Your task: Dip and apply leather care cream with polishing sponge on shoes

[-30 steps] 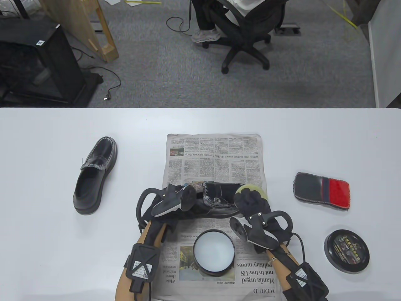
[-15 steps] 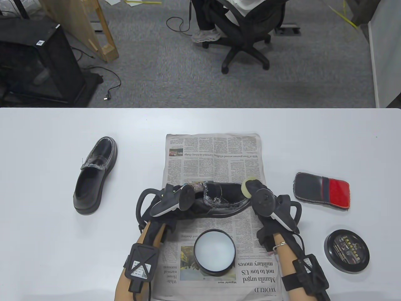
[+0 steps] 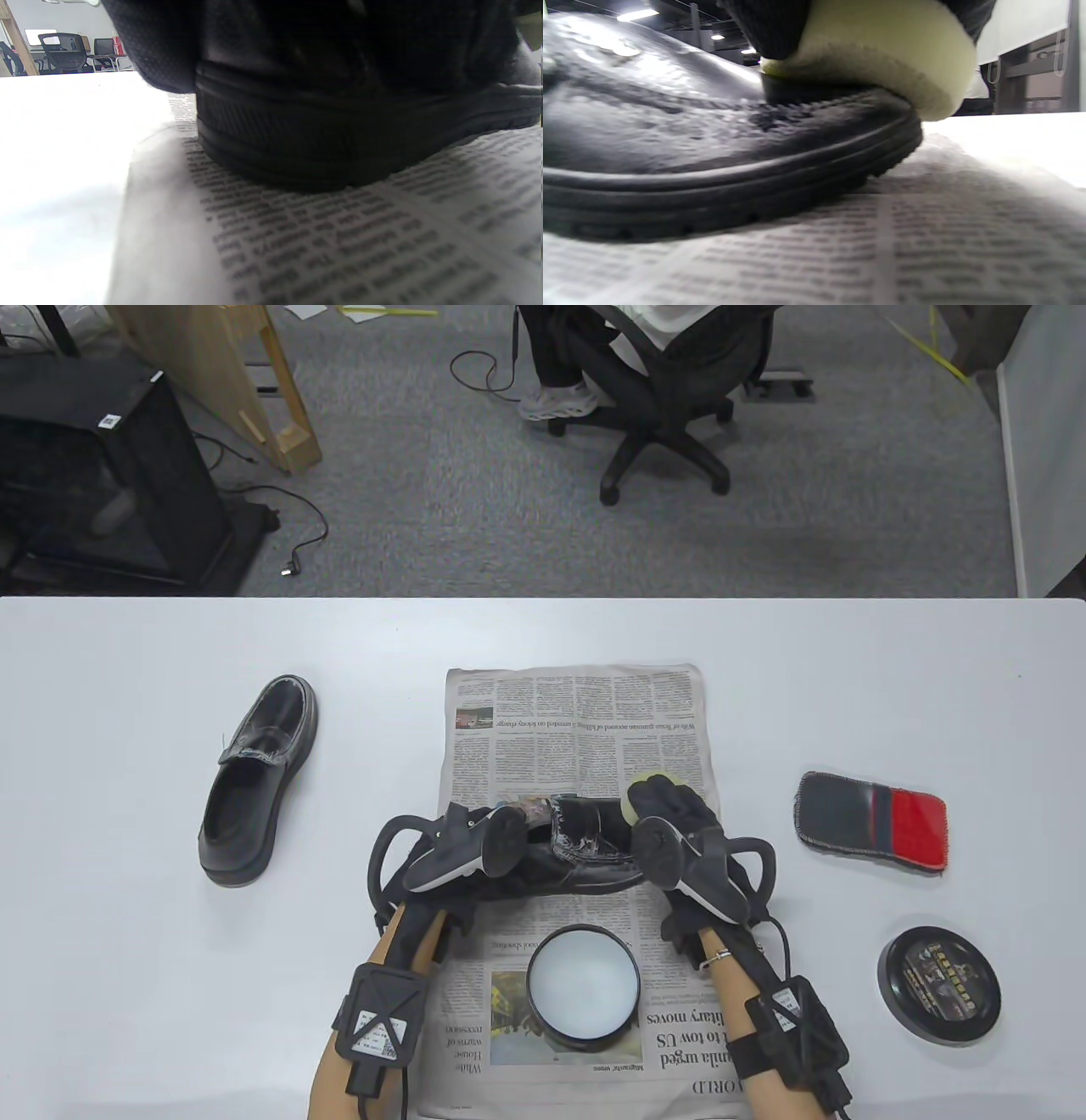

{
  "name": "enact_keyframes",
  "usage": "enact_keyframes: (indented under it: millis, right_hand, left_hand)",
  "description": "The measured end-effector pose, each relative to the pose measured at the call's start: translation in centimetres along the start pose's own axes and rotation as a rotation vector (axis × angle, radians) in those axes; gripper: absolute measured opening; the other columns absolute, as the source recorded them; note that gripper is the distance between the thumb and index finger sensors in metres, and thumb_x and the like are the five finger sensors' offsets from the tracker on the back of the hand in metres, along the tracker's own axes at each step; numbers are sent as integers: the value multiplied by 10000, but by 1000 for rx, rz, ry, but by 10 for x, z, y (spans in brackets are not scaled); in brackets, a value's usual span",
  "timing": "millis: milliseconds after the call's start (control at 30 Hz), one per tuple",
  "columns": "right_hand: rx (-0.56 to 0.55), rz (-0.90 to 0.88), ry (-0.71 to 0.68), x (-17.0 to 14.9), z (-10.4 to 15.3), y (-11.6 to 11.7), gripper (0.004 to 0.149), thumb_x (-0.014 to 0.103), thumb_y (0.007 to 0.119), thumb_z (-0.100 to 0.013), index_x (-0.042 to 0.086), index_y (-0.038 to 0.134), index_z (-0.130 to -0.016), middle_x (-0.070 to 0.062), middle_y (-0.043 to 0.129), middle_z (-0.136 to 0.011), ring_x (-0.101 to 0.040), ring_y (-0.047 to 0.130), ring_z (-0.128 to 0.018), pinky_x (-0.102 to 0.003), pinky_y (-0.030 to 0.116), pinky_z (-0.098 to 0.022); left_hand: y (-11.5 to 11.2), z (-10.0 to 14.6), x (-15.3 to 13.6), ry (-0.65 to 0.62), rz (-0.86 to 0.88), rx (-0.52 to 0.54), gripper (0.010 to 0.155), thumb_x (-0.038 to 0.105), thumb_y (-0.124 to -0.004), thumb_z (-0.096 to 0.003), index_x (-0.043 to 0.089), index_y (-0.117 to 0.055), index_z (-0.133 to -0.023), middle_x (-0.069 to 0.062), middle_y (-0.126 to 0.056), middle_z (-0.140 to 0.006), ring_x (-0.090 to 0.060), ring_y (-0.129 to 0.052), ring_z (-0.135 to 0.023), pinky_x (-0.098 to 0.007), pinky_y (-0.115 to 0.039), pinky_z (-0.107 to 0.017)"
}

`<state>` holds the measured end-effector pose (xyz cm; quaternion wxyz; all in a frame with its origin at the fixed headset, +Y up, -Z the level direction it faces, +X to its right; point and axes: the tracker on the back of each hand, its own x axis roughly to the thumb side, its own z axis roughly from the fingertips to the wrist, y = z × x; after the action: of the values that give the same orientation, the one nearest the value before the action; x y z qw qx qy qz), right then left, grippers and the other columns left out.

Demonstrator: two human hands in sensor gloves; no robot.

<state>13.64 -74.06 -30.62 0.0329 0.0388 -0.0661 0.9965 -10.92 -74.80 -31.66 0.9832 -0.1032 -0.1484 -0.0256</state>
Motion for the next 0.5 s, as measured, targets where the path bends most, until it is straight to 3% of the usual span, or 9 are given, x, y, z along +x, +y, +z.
enact_keyframes:
  millis: [233,367,500]
  right_hand:
    - [-52,97,-29,-15,20,-5,403,322,713,-555,309,664,-955,11,753,-1017,-280,886,-871,-371,831,-614]
    - [-101,181,-152,0,44,-8,388,318,719,-553,312,692,-940,22,773,-1003,-281,876,-877,-377,824,-621]
    - [-131,164,-198,19,40,-10,384,324,712,-557,333,685,-940,41,768,-1011,-272,842,-911,-390,791,-651]
  left_hand:
    - [1,0,2,19,-18,-4,904,620,-846,-259,332,-594,-1078,50,-805,-1087,-236,-857,-943,-469,-777,-695]
    - [2,0,3,17,-25,-11,898,613,-848,-259,337,-593,-1075,51,-798,-1091,-239,-853,-950,-478,-771,-704]
    - [2,-1,3,4,-23,-12,891,605,-849,-264,342,-588,-1074,56,-787,-1100,-228,-836,-974,-483,-759,-725]
